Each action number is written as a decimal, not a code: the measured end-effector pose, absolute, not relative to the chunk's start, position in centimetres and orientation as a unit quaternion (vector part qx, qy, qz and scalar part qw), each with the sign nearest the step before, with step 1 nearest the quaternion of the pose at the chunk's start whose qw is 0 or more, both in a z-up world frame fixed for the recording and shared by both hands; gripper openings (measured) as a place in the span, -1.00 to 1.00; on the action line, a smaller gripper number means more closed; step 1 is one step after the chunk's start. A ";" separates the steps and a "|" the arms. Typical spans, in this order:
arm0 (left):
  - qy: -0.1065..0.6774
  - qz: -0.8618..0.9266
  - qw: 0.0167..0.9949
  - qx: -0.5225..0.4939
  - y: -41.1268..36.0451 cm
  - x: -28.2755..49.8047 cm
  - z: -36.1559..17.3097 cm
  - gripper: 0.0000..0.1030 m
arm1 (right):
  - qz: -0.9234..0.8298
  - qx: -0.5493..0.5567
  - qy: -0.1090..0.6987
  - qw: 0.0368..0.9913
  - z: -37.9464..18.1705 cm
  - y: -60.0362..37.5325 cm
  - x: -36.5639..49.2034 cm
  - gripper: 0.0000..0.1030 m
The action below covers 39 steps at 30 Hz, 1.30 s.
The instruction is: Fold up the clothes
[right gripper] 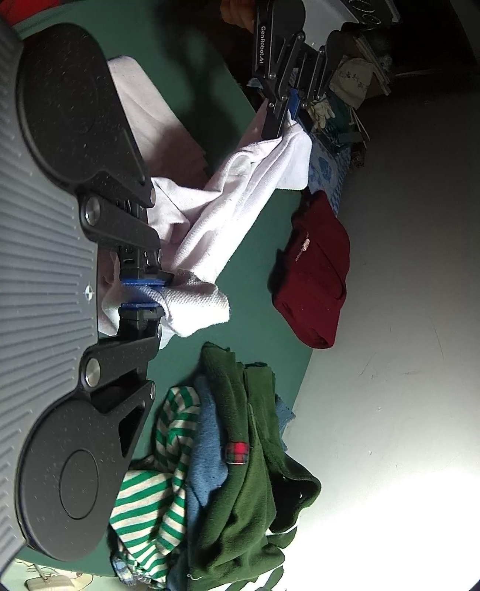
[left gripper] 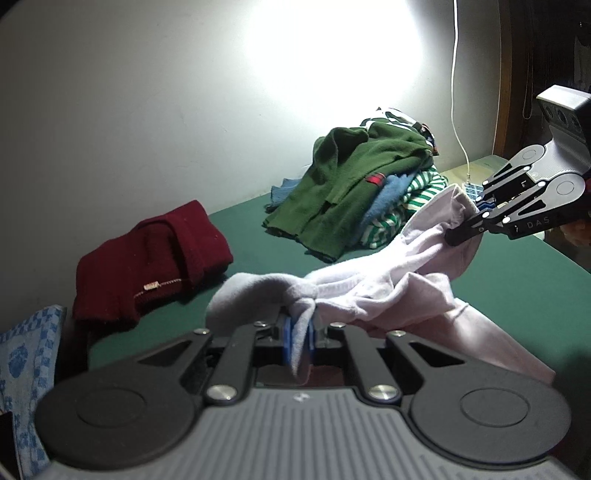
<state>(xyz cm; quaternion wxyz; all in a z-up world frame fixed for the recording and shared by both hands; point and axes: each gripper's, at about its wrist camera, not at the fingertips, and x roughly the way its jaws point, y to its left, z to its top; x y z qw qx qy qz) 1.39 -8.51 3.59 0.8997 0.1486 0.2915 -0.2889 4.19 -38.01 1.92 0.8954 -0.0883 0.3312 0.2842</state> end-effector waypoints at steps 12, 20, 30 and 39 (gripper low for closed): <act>0.331 -0.306 0.872 0.191 -8.1 -7.8 0.2 -0.89 | 0.291 -0.134 0.357 0.877 0.2 -36.8 -3.9 -0.85; 0.358 -0.309 0.844 0.252 -8.4 -10.4 -3.9 -0.88 | 0.297 -0.195 0.376 0.856 -3.0 -34.5 -7.3 -0.75; 0.354 -0.329 0.848 0.216 -6.9 -11.7 -2.2 -0.39 | 0.287 -0.110 0.392 0.867 -0.2 -36.1 -8.5 -0.11; 0.408 -0.324 0.847 0.104 -7.3 -7.1 -2.9 -0.06 | 0.191 0.034 0.411 0.891 -1.8 -36.1 -3.9 0.14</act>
